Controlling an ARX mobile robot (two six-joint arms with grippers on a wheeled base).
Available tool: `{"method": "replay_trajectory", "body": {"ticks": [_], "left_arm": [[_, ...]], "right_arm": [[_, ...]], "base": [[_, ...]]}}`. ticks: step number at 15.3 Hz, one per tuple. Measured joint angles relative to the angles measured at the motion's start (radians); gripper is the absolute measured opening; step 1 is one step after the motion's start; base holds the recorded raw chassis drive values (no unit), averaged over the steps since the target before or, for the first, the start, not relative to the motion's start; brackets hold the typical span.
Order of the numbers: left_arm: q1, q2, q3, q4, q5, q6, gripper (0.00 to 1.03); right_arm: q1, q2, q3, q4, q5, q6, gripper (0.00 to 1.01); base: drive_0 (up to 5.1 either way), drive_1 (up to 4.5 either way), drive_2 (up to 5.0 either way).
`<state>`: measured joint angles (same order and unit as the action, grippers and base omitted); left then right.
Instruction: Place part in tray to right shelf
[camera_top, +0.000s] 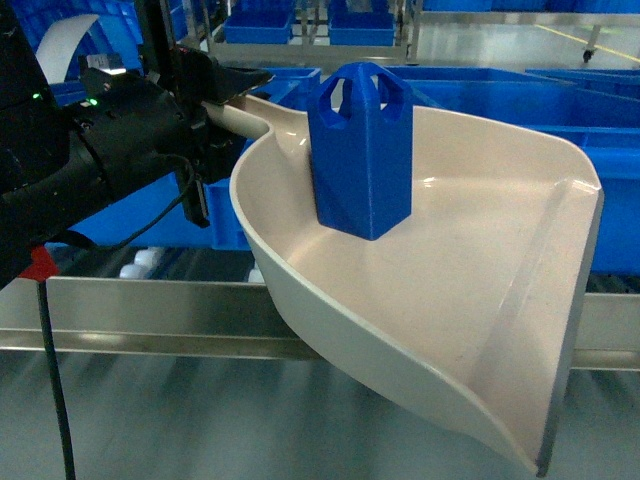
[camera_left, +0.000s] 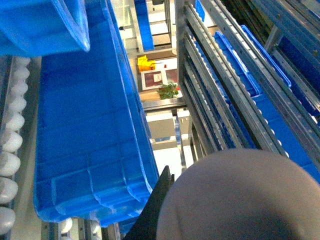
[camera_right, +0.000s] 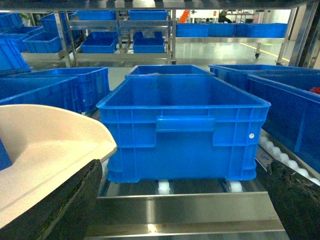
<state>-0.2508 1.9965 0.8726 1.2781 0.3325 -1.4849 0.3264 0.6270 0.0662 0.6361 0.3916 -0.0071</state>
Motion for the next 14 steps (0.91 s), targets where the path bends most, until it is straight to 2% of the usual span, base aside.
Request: {"method": "replay_trajectory", "body": {"ticks": [14], "left_arm": [[0.003, 0.001, 0.000, 0.002, 0.000, 0.000, 0.12]], "right_arm": [[0.000, -0.001, 0.000, 0.003, 0.000, 0.000, 0.98]], "base": [[3.0, 1.87, -5.0]]}}
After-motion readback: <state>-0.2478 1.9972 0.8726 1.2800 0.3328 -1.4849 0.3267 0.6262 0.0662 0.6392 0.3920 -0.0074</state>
